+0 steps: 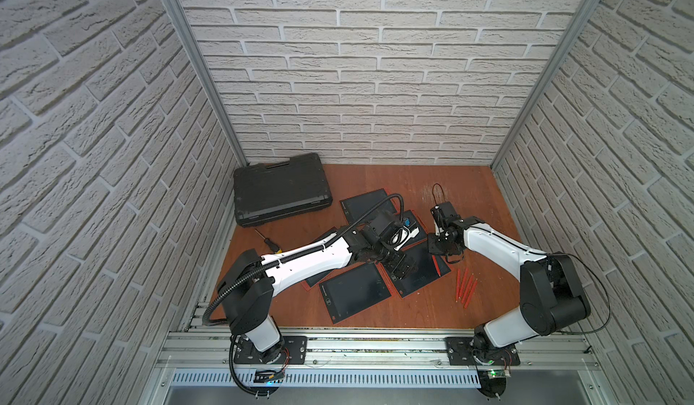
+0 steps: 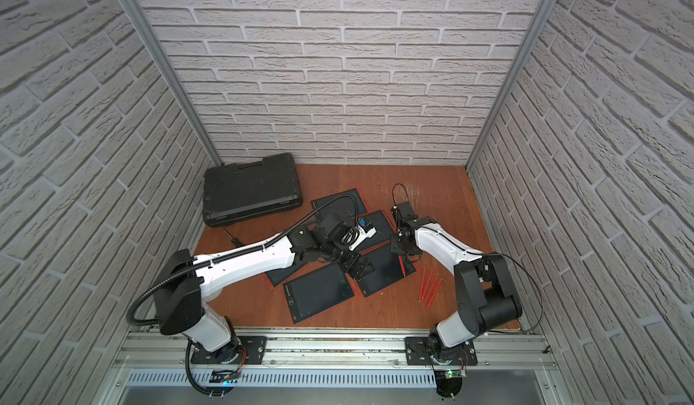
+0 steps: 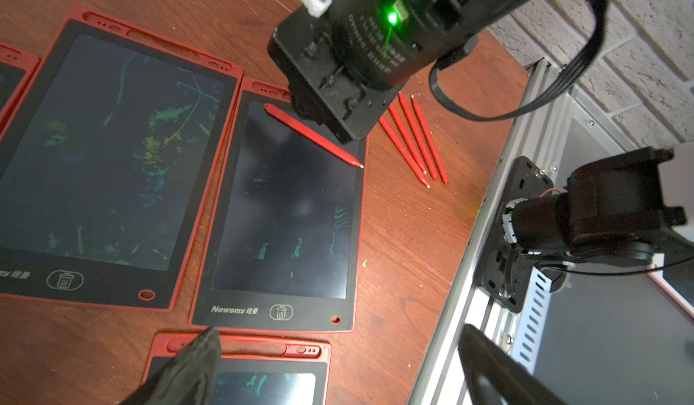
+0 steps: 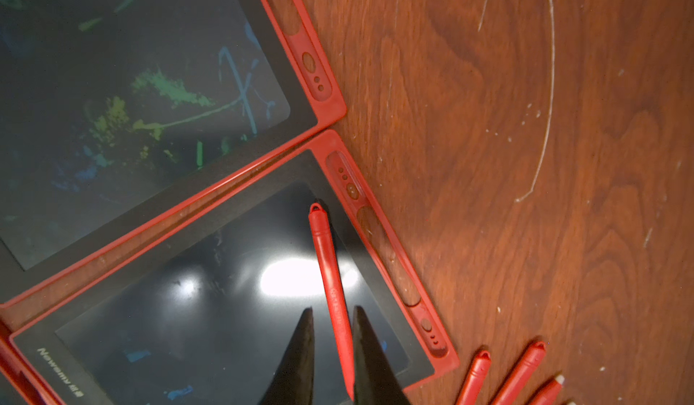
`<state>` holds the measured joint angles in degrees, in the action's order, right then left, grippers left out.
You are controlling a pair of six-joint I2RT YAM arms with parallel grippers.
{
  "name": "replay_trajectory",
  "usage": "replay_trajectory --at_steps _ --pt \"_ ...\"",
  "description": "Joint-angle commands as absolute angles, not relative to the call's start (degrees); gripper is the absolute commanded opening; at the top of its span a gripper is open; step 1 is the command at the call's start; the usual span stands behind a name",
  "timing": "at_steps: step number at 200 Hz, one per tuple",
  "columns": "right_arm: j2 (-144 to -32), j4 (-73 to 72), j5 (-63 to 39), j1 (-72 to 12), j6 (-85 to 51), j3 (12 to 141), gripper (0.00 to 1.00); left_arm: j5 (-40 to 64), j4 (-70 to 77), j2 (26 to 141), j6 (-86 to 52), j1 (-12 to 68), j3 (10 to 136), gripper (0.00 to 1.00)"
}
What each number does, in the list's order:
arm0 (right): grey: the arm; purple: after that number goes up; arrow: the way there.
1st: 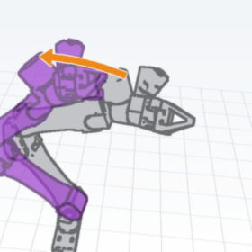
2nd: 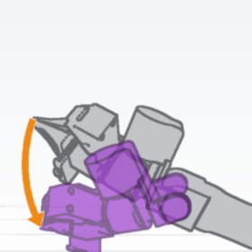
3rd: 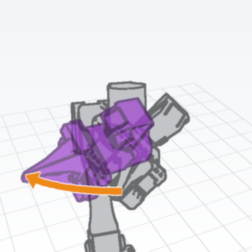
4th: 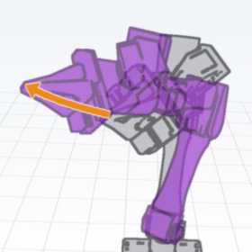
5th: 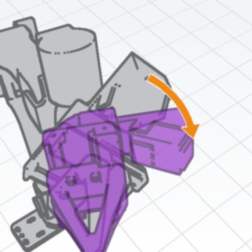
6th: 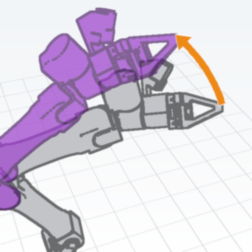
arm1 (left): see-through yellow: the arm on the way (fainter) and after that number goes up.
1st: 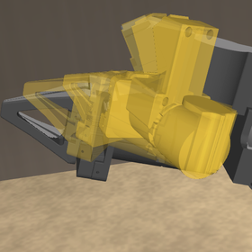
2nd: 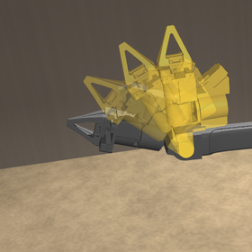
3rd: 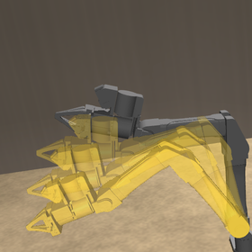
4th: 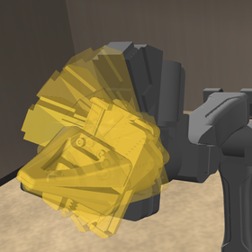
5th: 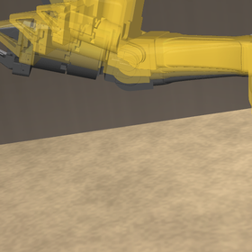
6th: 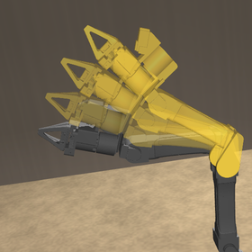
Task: Place the stylus back onto the writing tablet
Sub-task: Place the stylus on the writing tablet.
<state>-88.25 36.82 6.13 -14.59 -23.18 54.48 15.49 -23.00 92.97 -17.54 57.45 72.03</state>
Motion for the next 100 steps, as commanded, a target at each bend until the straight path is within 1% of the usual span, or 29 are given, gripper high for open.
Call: replay_trajectory --at_steps 1,40,78,100 --pt "-89.44 35.70 5.97 -13.71 -23.79 55.73 0.25 15.23 -23.30 92.85 -16.44 57.82 73.47 0.98" --pt "-91.27 34.72 4.04 -11.01 -25.09 55.72 0.33 14.85 -23.45 92.51 -16.18 57.80 73.43 0.98" --pt "-91.85 32.50 0.00 -7.71 -26.78 53.81 0.45 13.94 -23.97 92.50 -16.37 57.77 73.82 0.98" --pt "-91.45 31.06 -2.23 -6.15 -27.42 52.36 0.54 11.61 -24.80 92.70 -19.01 57.77 73.81 0.98"
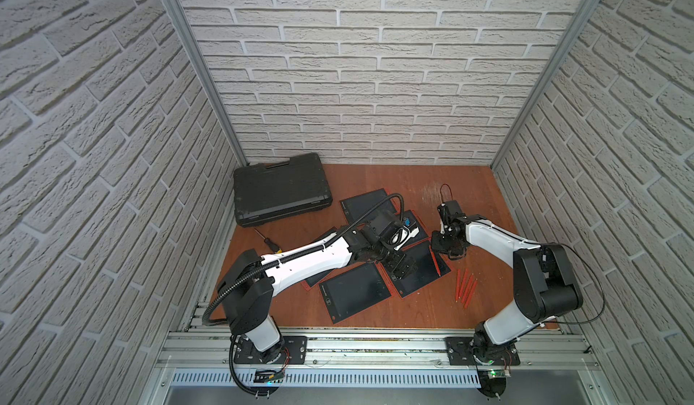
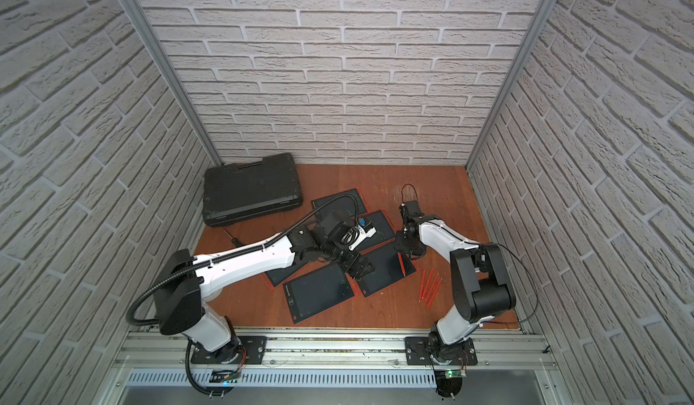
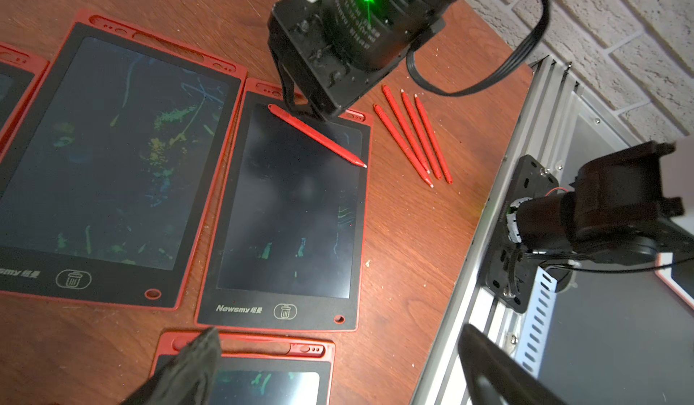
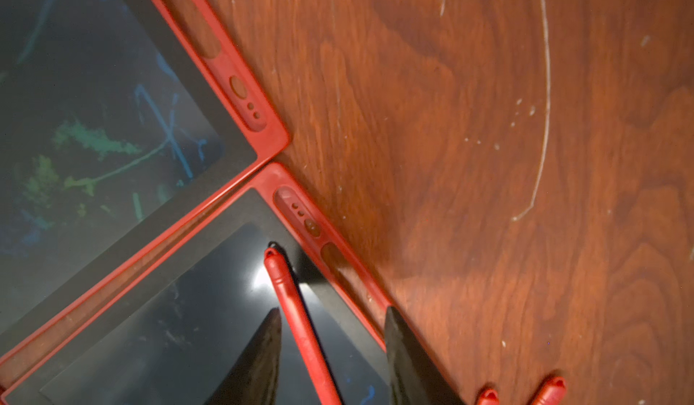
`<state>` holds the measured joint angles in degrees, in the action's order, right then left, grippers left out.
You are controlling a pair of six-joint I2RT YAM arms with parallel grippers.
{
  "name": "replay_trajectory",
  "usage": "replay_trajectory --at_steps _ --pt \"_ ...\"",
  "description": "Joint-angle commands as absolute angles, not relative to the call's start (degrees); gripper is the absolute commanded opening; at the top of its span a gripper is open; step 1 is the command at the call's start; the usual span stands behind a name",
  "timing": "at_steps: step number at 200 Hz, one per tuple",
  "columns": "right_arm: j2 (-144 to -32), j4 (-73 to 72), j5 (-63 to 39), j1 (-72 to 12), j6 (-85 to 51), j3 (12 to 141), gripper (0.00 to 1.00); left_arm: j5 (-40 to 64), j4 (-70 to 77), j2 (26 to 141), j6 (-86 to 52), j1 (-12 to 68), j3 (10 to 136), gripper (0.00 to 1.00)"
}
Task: Place the stylus back onto the writing tablet
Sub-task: Place the stylus on the writing tablet.
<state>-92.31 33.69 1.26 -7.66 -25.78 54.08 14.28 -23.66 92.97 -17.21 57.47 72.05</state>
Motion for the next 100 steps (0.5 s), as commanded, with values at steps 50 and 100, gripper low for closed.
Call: replay_trajectory --at_steps 50,100 --pt "-90.04 27.84 -4.91 -3.52 -29.18 48.47 0.65 5.61 -26.45 89.72 -30.73 57.83 69.10 0.98" --pt "-89.81 25.12 -7.27 -2.29 -29.79 45.23 0.70 3.37 -22.03 85.87 -51.85 58.59 60.30 0.98"
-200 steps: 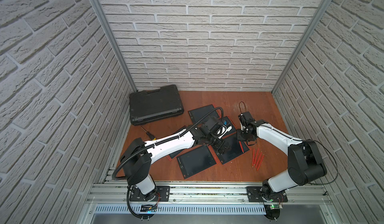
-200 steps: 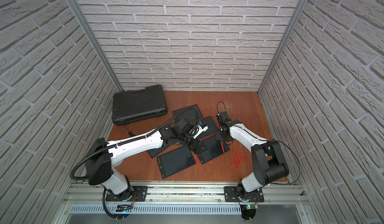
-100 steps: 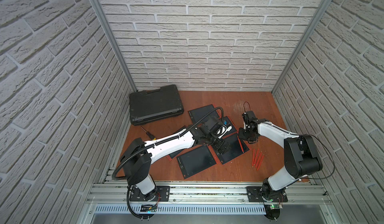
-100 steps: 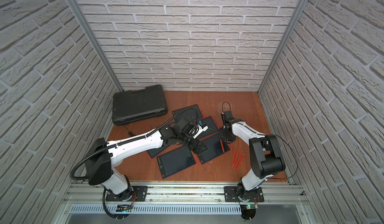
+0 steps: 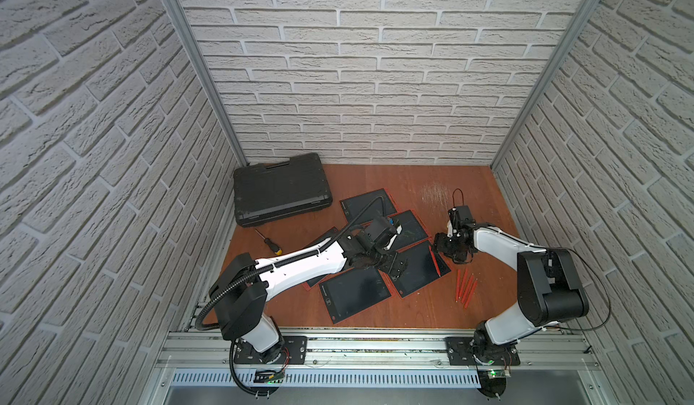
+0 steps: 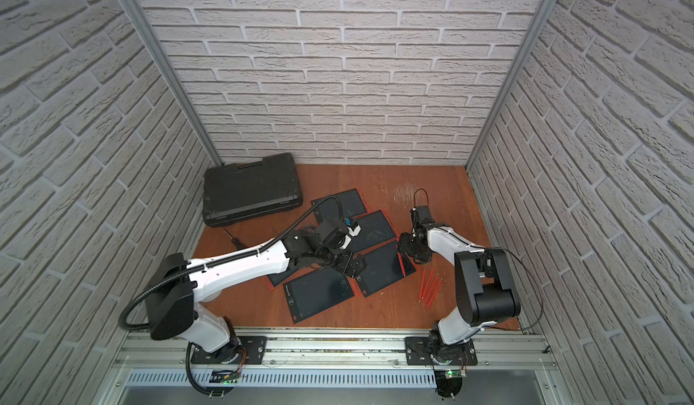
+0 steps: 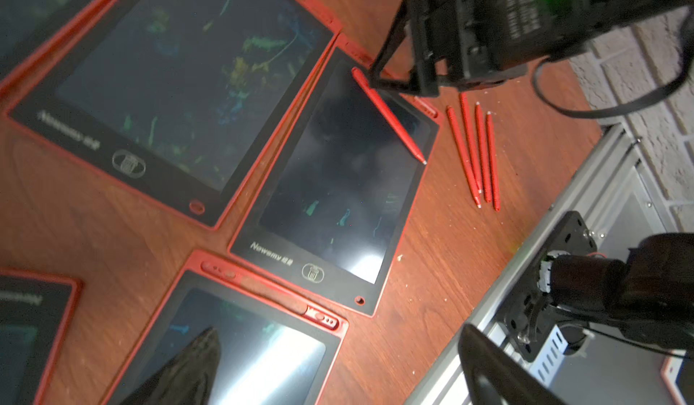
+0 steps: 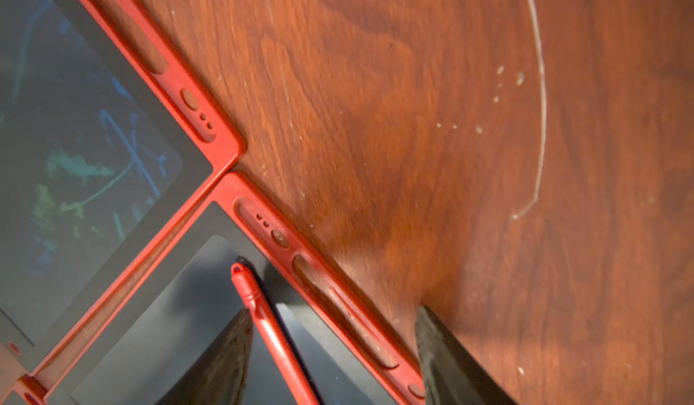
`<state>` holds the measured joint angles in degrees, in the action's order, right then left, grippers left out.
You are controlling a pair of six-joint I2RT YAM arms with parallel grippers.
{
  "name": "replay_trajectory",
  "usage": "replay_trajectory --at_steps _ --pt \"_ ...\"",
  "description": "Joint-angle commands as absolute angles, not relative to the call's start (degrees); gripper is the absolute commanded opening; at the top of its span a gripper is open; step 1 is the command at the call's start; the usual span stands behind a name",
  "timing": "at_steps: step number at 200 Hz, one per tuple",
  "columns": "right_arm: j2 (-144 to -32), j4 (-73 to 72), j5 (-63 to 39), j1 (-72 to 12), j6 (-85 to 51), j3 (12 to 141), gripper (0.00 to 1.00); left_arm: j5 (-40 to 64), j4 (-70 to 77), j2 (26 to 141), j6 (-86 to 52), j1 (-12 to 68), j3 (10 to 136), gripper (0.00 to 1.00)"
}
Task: Place the stylus back onto the writing tablet
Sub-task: Place the stylus on the writing tablet.
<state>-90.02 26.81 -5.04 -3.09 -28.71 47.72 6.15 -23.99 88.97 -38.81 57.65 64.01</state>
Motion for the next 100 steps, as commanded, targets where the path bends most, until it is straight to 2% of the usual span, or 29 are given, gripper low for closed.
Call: replay_trajectory --at_steps 1,43,100 --pt "-89.77 25.09 -7.33 -2.29 -29.84 45.16 0.70 3.23 -22.04 85.74 -52.20 58.65 60.16 0.98" --pt "-87.15 24.77 -8.24 -2.29 -30.49 42.92 0.70 -1.77 -26.19 80.51 -62.62 59.89 55.33 0.98" --pt "-83.18 26.54 -7.38 -2.29 -30.81 41.21 0.71 -8.53 -44.51 68.25 -74.30 59.94 49.07 0.98"
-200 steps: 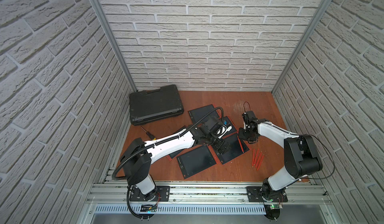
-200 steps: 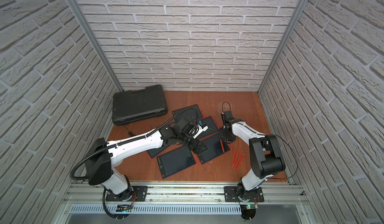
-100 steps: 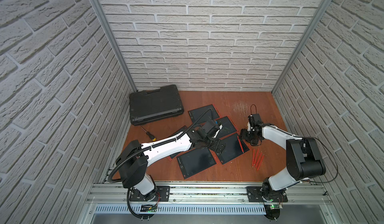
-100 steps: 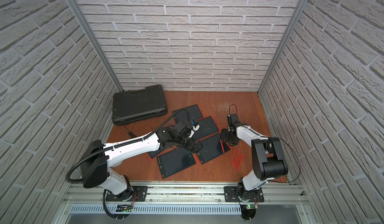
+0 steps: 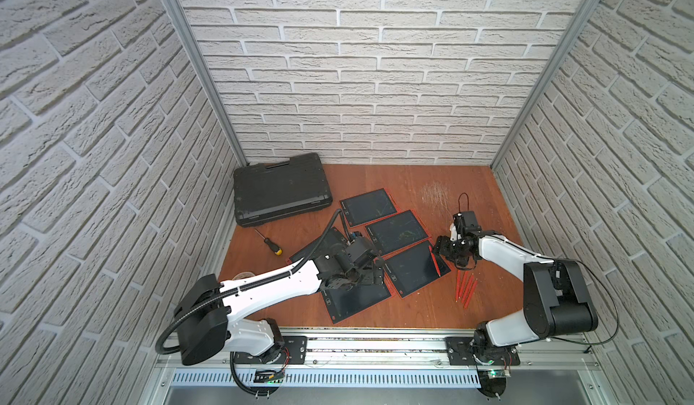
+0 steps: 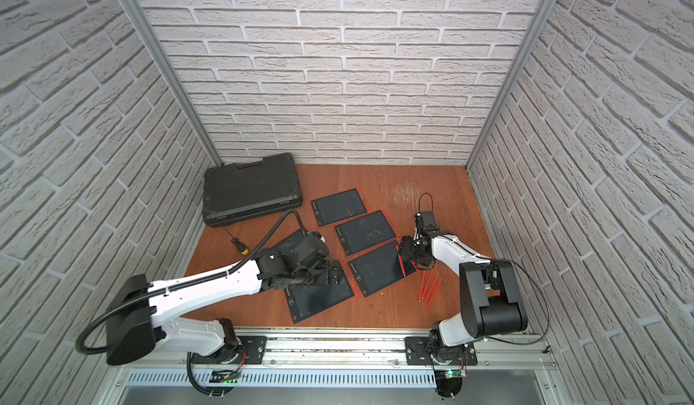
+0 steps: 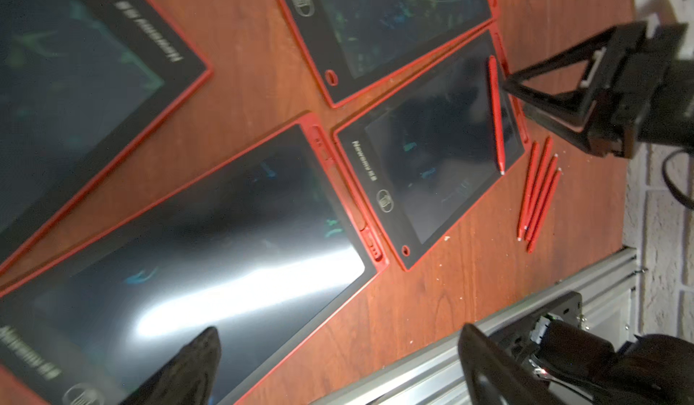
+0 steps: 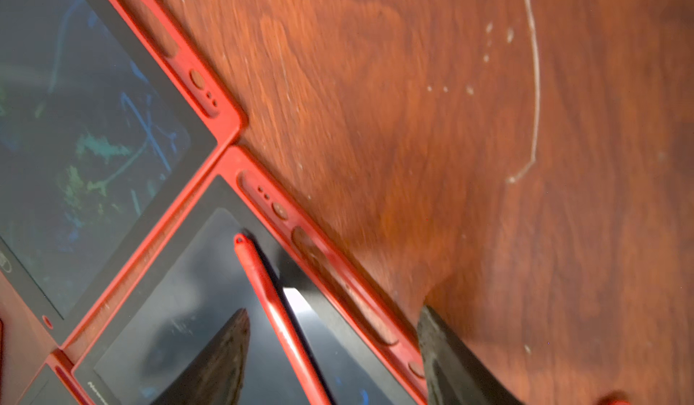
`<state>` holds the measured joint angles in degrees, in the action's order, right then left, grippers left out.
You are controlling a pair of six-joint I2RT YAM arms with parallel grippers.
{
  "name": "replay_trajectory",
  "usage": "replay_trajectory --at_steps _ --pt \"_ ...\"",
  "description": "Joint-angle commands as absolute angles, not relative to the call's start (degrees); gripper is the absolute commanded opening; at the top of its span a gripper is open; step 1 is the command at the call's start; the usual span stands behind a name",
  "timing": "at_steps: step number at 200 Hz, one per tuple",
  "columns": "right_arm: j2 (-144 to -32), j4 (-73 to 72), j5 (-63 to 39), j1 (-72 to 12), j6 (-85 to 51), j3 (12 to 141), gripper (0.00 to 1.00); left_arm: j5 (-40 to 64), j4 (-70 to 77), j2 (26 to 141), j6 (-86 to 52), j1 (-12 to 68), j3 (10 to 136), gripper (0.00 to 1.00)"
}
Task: Place the stylus back onto the writing tablet
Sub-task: Place the stylus on the writing tablet, then adjust the writing tablet at the center of the board.
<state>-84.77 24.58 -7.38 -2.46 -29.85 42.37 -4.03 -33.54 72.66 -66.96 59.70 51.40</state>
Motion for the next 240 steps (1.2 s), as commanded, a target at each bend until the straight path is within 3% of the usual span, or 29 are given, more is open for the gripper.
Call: replay_trajectory --at_steps 1,71,197,240 --pt "-83.16 26.54 -7.43 -2.29 -30.83 41.17 0.71 -8.66 -44.84 68.05 -74.42 59.94 48.97 0.98" --pt "-84.02 25.37 -7.91 -2.37 -30.33 40.11 0.71 -9.99 -56.15 60.73 -81.55 59.56 42.53 0.98" --pt "-82.81 24.61 -8.72 -4.11 -31.15 37.32 0.72 -0.60 -29.82 65.12 -79.37 51.34 29.42 0.98" --pt "-81.88 24.78 -7.69 -5.92 -32.25 36.47 0.72 0.92 -27.39 66.97 -77.45 48.33 28.25 0.98"
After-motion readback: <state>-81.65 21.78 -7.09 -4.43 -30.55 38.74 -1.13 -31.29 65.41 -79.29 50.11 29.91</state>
